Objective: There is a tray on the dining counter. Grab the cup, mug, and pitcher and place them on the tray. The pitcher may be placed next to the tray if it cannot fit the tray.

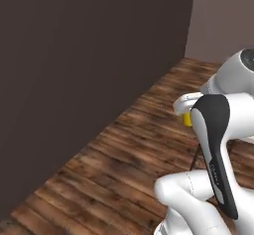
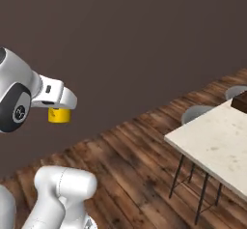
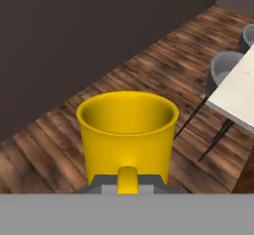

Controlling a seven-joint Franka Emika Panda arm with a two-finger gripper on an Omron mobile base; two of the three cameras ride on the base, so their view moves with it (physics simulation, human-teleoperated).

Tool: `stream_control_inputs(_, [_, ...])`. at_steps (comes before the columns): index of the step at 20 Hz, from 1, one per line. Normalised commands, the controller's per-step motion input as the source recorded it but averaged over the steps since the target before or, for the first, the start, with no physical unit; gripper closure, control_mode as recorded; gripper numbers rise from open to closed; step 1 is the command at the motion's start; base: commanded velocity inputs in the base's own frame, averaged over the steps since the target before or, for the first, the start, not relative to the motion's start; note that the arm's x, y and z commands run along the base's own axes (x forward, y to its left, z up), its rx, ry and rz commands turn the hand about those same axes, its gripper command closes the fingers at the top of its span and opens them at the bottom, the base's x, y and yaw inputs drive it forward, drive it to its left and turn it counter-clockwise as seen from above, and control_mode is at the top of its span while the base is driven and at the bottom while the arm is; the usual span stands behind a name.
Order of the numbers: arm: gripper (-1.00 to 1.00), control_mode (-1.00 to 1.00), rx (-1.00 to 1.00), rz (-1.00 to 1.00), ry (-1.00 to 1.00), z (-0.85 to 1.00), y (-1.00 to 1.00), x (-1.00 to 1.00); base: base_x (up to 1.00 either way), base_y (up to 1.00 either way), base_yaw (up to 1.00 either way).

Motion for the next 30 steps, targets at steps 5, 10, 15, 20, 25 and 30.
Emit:
stream_control_inputs(5, [1.0,1.0,0.0,0.0,0.0,0.0,0.0,0.0,0.65,0.87,-0.92])
stream_control_inputs(10, [1.0,1.0,0.0,0.0,0.0,0.0,0.0,0.0,0.64,0.92,-0.9])
stream_control_inputs(15, [1.0,1.0,0.0,0.0,0.0,0.0,0.0,0.0,0.64,0.95,-0.88])
stream_control_inputs(20, [1.0,1.0,0.0,0.0,0.0,0.0,0.0,0.0,0.48,0.94,-0.88])
stream_control_inputs(25, [1.0,1.0,0.0,0.0,0.0,0.0,0.0,0.0,0.36,0.92,-0.89])
stream_control_inputs(30, [1.0,1.0,0.0,0.0,0.0,0.0,0.0,0.0,0.29,0.92,-0.89])
